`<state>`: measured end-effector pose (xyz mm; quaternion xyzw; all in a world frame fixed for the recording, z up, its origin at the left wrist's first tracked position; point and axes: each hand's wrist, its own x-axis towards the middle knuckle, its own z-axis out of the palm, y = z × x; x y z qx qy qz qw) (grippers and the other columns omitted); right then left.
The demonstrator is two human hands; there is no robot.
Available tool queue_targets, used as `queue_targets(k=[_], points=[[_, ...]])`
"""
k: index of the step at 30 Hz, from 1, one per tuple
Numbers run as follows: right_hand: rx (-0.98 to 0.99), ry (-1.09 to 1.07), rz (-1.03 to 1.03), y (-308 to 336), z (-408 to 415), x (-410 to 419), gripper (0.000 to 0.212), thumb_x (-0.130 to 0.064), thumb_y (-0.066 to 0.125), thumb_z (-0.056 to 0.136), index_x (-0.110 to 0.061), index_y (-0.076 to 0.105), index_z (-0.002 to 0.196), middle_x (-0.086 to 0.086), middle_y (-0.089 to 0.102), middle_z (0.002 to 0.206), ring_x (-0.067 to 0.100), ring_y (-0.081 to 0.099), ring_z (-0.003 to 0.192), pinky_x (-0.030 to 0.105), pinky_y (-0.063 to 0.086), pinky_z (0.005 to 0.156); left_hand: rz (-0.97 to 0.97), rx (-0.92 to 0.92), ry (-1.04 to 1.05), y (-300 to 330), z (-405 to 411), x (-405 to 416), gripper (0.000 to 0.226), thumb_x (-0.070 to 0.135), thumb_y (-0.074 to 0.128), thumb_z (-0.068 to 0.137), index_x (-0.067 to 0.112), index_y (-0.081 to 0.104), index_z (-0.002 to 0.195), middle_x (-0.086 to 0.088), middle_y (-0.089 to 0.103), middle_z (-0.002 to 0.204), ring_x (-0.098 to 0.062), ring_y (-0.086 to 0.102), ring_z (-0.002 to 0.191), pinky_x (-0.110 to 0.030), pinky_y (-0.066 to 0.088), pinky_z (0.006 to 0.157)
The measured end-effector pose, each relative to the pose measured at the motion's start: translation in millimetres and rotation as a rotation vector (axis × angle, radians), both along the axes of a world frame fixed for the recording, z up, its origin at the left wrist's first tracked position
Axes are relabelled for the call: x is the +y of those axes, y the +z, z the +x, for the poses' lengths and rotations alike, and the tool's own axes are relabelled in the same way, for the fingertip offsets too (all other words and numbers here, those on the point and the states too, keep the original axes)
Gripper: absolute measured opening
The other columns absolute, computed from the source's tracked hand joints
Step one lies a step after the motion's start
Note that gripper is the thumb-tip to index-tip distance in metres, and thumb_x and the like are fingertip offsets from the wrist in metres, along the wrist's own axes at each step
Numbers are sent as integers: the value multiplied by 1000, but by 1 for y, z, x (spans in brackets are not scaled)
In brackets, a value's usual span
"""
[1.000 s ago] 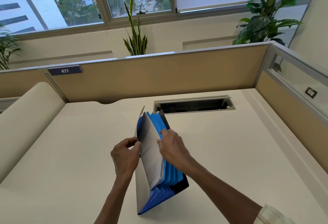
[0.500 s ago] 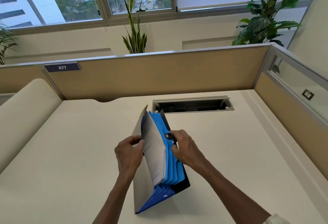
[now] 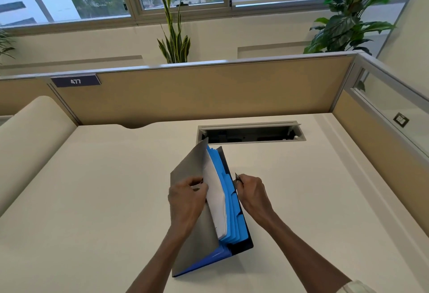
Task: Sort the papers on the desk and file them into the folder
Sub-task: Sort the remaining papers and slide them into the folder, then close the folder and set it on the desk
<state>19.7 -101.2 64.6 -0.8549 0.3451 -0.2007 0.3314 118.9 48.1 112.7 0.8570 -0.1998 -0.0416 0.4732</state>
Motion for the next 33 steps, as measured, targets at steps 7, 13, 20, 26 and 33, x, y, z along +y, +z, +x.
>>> queue_targets(k=[7,13,20,26,33], points=[[62,-74,161,-11,-7,4,20,-11,48,96,-5,61,82,9,67,77,19,68,68,36,59,62,363,-257,-197,-39,-30,-26,26,49,63,86,26,69,98,11,68,89,-5,60,72,-22,54,68],[150,-130,303,-32,-20,8,11,-11,50,97,-6,53,106,10,63,96,23,68,83,32,58,69,643,-141,-485,-87,-32,-14,48,41,56,93,19,50,135,-2,56,138,-21,56,122,-33,46,101],[104,-109,169,-49,-27,15,14,-12,60,91,-3,65,81,3,66,76,17,63,69,29,51,61,854,-247,-707,-116,-29,11,60,44,47,96,19,33,148,-8,11,165,-29,10,151,-37,30,117],[260,154,-24,-57,-21,25,25,-22,46,96,-10,68,95,7,63,93,18,59,88,30,48,73,890,-268,-713,-121,-32,11,62,43,44,98,19,26,153,-11,7,165,-32,5,152,-39,25,120],[336,239,-57,-57,-15,33,24,-8,42,97,-3,64,104,16,60,108,28,58,98,33,51,80,890,-284,-720,-123,-31,15,63,45,38,100,18,22,155,-11,3,165,-31,5,152,-41,22,121]])
